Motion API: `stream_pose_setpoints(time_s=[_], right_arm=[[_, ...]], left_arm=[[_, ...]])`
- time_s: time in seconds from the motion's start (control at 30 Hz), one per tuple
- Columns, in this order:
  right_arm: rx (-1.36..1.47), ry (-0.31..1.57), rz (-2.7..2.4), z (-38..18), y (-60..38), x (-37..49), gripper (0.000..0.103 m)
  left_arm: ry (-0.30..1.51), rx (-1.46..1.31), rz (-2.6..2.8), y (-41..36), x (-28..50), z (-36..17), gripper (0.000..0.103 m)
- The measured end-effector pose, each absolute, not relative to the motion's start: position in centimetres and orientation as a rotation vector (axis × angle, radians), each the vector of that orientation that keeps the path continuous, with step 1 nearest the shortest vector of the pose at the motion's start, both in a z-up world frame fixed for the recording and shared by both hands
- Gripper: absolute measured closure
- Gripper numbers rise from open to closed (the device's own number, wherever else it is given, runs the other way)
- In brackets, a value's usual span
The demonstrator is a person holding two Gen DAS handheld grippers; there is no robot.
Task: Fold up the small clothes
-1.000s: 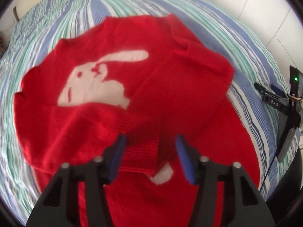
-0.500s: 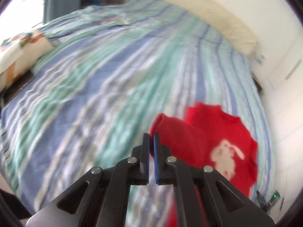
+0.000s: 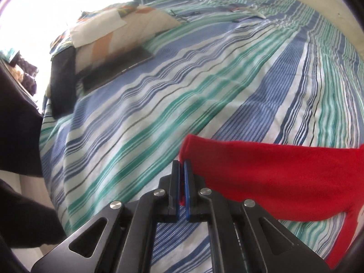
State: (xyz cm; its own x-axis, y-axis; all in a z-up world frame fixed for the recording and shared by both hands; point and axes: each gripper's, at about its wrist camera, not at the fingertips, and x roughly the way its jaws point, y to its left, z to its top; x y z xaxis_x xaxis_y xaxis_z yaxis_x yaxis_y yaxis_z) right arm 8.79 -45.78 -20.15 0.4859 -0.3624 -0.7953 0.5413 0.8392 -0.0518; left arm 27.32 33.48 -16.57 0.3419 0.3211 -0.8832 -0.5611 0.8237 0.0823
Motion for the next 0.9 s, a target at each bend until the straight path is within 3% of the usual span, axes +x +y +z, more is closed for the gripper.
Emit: stream_pose_setpoints(time_s=[0.27,0.33,0.4,0.43,0.57,0.7,0.8,0.9], right_arm=[[0.217,0.91,-0.555,-20.2,-45.7,8.8,0.0],[0.215,0.91,-0.556,-20.2,-45.7,8.9,0.0],[0.214,0.91,-0.557,-20.2,-45.7,9.1,0.0],[0.216,0.909,-0.556,-20.2,-45.8,9.0,0.0],[0.215,0.911,-0.556,-20.2,-45.8,9.1,0.0],[0.198,0.956,-0.523,-20.2,-46.1,10.2,0.0],[0.166,0.936,-0.424,-17.5,-44.5,10.6,0.001],[-0.053,0.832,-0.18,-13.0,-36.1,10.1,0.001]], left_arm=[[1.126,-0.16,0.607,32.2,27.0,-19.6,0.1],[1.136,-0.149,0.593,31.9,26.6,-19.1,0.087],[1.129,-0.169,0.58,31.8,25.7,-18.0,0.04],[1.101,-0.182,0.574,31.6,24.8,-17.1,0.033],[0.994,-0.238,0.465,28.4,20.6,-13.3,0.031],[0.912,-0.254,0.28,22.0,16.5,-11.3,0.012],[0.882,-0.244,0.2,17.8,14.8,-12.2,0.011],[0.855,-0.222,0.187,14.9,14.2,-13.9,0.011]])
